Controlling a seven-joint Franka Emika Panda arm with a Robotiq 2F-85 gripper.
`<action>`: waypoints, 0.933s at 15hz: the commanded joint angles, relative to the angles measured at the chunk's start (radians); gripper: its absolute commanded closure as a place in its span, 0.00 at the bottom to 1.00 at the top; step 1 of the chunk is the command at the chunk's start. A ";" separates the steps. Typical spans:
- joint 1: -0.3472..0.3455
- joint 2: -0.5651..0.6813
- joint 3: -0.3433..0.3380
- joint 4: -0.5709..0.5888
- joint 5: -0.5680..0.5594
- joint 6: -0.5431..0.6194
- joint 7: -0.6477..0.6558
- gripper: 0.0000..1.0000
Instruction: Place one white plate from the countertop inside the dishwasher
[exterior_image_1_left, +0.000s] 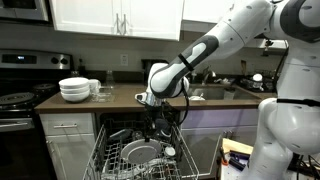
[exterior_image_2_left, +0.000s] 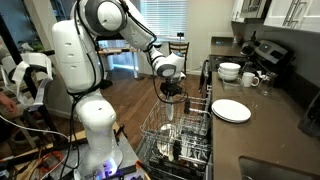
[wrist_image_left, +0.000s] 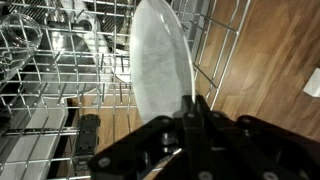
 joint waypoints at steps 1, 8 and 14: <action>-0.025 -0.001 0.025 0.002 -0.002 -0.002 0.003 0.98; -0.029 0.005 0.048 -0.021 0.133 -0.082 -0.032 0.98; -0.047 -0.009 0.040 -0.062 0.169 -0.108 -0.007 0.98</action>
